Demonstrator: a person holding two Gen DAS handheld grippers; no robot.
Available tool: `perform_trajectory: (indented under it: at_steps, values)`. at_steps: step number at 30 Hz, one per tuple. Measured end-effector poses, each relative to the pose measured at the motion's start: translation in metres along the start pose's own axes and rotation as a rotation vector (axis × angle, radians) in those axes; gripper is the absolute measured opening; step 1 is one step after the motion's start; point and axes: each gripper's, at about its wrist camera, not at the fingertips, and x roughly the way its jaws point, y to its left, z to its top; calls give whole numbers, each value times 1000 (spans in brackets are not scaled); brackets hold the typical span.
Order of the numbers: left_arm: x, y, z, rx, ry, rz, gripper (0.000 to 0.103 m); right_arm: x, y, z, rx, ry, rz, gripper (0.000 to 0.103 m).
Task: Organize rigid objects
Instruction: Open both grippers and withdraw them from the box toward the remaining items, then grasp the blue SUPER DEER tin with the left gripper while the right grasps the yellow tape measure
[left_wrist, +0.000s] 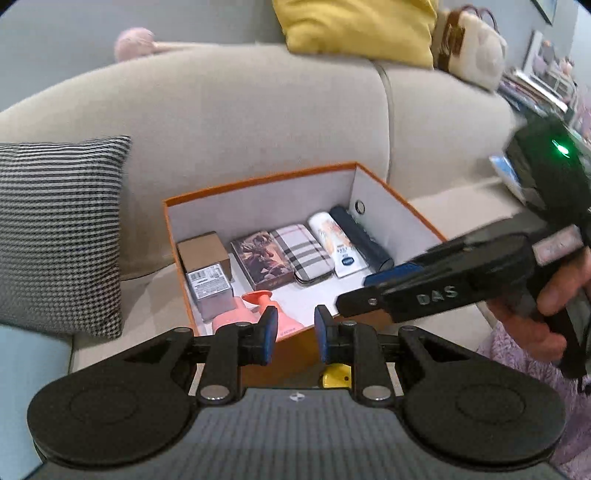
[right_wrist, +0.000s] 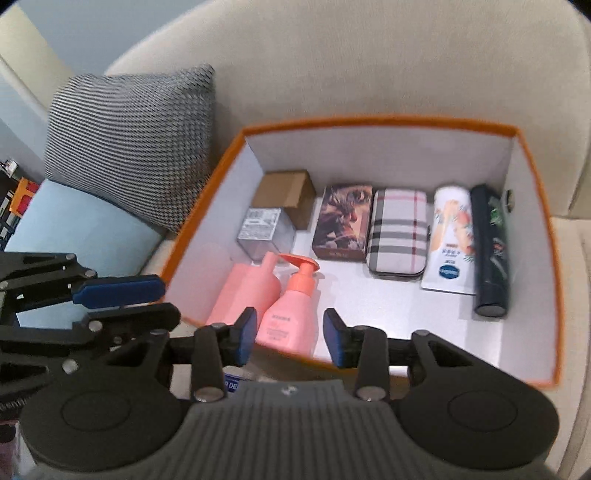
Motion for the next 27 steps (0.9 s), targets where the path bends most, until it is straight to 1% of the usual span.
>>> perform_trajectory:
  at_steps: [2, 3, 4, 6, 7, 9, 11, 13, 16, 18, 20, 22, 24, 26, 27]
  values:
    - [-7, -6, -8, -18, -17, 18, 27, -14, 3, -13, -4, -60, -7, 45]
    - [-9, -9, -14, -31, -20, 17, 27, -19, 3, -18, 10, -78, -1, 48]
    - [-11, -10, -19, -42, -20, 10, 27, -24, 1, -24, 45, -93, 20, 49]
    - [-10, -14, -29, -50, -13, -6, 27, -29, 1, -37, 92, -117, 54, 49]
    - [-6, -15, -35, -47, -4, -8, 27, -32, 1, -44, 102, -131, 55, 49]
    - [3, -20, -47, -24, 20, 14, 27, -33, 3, -60, 100, -151, 46, 50]
    - [15, -22, -60, -2, 47, 28, 27, -26, 5, -76, 94, -139, 27, 50]
    - [25, -25, -74, 10, 79, 26, 27, -14, 7, -91, 78, -119, -10, 50]
    - [40, -25, -89, 37, 142, 25, 33, 5, 7, -109, 47, -90, -55, 50]
    - [45, -20, -94, 41, 167, 35, 39, 15, 6, -114, 35, -64, -75, 50]
    - [47, -12, -97, 24, 176, 37, 46, 24, 5, -116, 33, -45, -86, 50]
    - [50, -6, -97, 25, 189, 36, 50, 31, 6, -116, 22, -30, -95, 50]
    - [53, -3, -98, 56, 206, 32, 54, 36, 9, -117, -11, -23, -105, 50]
    - [59, -4, -98, 92, 224, 26, 60, 43, 13, -116, -44, -11, -113, 50]
    - [63, -5, -97, 113, 234, 26, 61, 47, 14, -116, -53, -7, -114, 50]
